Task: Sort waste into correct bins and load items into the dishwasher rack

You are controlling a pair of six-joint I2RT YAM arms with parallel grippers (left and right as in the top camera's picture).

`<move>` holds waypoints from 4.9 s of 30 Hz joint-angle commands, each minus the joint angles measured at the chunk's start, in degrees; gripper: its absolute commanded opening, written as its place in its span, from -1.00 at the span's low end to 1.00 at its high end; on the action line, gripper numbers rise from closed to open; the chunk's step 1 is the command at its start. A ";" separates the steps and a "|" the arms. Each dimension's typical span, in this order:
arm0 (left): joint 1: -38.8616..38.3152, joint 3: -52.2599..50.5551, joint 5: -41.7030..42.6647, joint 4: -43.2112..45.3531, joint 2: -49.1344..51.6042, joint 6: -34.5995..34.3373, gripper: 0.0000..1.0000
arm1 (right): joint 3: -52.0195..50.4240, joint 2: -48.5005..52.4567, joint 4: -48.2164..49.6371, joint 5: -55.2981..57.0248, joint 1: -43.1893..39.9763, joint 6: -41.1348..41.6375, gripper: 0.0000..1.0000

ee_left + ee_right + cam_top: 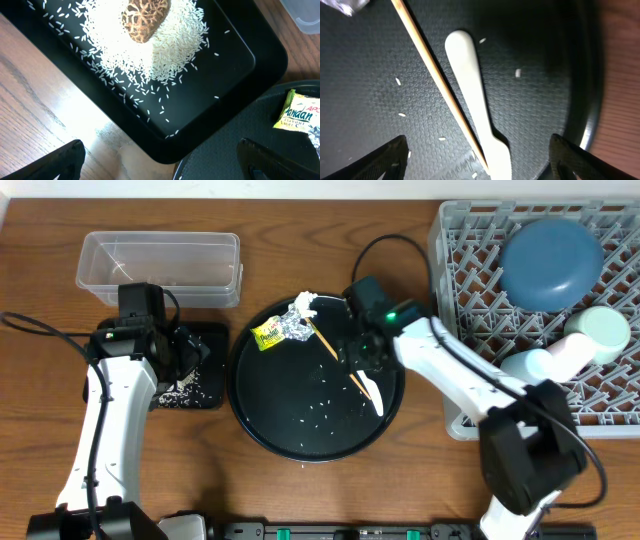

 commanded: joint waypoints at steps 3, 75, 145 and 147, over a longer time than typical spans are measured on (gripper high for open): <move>0.24 0.37 -1.33 -0.09 0.20 0.57 0.96 | -0.09 5.09 0.52 3.45 1.64 0.28 0.65; 0.24 0.37 -1.33 -0.09 0.20 0.57 0.96 | 4.15 8.90 -4.94 0.52 0.04 0.74 -0.98; 0.24 0.37 -1.33 -0.09 0.20 0.57 0.96 | -3.04 6.88 1.97 11.23 3.02 -5.75 -0.02; 0.24 0.37 -1.33 -0.09 0.20 0.57 0.96 | -3.17 6.88 2.25 11.02 2.97 -5.75 -0.02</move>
